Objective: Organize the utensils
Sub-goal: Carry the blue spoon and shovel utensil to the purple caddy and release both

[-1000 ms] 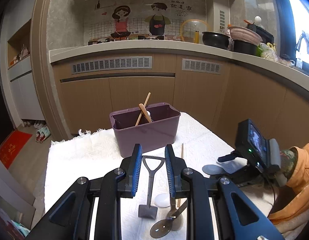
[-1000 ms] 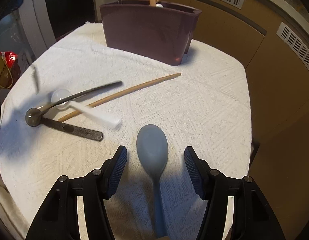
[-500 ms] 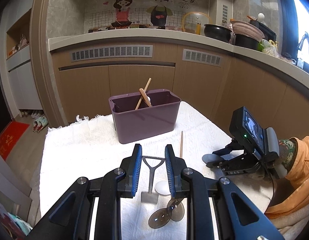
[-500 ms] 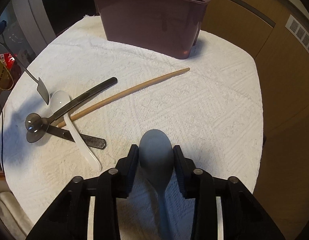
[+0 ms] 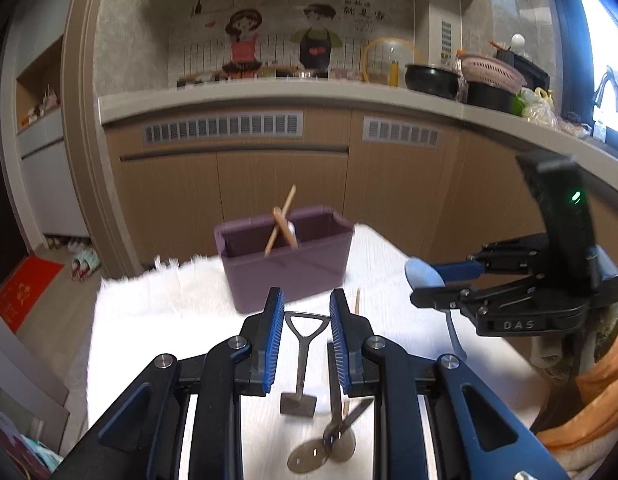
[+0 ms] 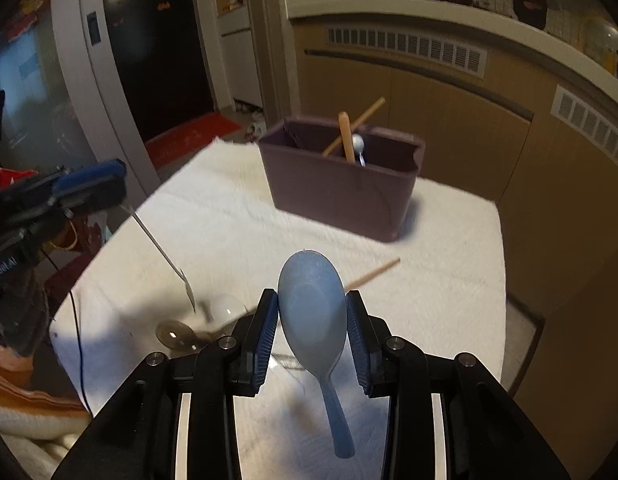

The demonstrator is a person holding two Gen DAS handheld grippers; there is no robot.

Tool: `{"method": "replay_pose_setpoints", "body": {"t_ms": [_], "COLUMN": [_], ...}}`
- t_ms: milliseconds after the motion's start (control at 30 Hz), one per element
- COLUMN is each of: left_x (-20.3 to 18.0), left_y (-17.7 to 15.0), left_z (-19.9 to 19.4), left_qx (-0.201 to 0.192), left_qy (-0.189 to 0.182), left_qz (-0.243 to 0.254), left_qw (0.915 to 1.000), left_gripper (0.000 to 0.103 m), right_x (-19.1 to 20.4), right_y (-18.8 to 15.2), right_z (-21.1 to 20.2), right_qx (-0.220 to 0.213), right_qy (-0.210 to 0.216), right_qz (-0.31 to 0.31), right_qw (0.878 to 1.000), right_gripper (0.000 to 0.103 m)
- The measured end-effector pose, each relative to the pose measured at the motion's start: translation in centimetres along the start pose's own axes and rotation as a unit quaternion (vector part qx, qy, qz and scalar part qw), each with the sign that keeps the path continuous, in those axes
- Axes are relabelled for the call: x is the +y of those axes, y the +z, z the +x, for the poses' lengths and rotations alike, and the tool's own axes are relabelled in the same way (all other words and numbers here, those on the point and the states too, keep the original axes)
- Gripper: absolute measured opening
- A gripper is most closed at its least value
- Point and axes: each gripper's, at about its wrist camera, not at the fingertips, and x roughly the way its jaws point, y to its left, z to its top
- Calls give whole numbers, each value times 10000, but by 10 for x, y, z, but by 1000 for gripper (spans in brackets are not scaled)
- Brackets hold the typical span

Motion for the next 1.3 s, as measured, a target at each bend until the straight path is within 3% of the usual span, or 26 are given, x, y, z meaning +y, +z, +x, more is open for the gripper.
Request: {"method": "replay_pose_setpoints", "body": {"t_ms": [167,367,600,767,1033,1300], "left_x": [-3,4,14,30,63,87], "left_y": [43,96,133,141,139,105], "left_z": [-11,-12,10,50,124,183], "left_qx": [-441,-810,-995,-818,-394,280], "left_qy": [122,156,140,26,44,-19], "left_qz": [67,-9,-72,-300,-656,-977], "left_qw": [9989,9966,9949,9962,9971,9948], "left_gripper": [21,21,21,21,21,21], "right_x": [6,2,-13,-33,-60,-84], "right_y": [50,108,149,160,160,143], "right_z": [-42,-80,-75,-46,35,109], "right_qx": [-836,-1788,-2314,-2349,-1983,-1427], "right_qy": [-67,-212,-315,-295,-294,-151], "right_qz": [11,59,186,275,464,753], "right_qw": [9965,9836,9722,9712,9786,9868], "right_gripper": [35,35,36,36,36,36]}}
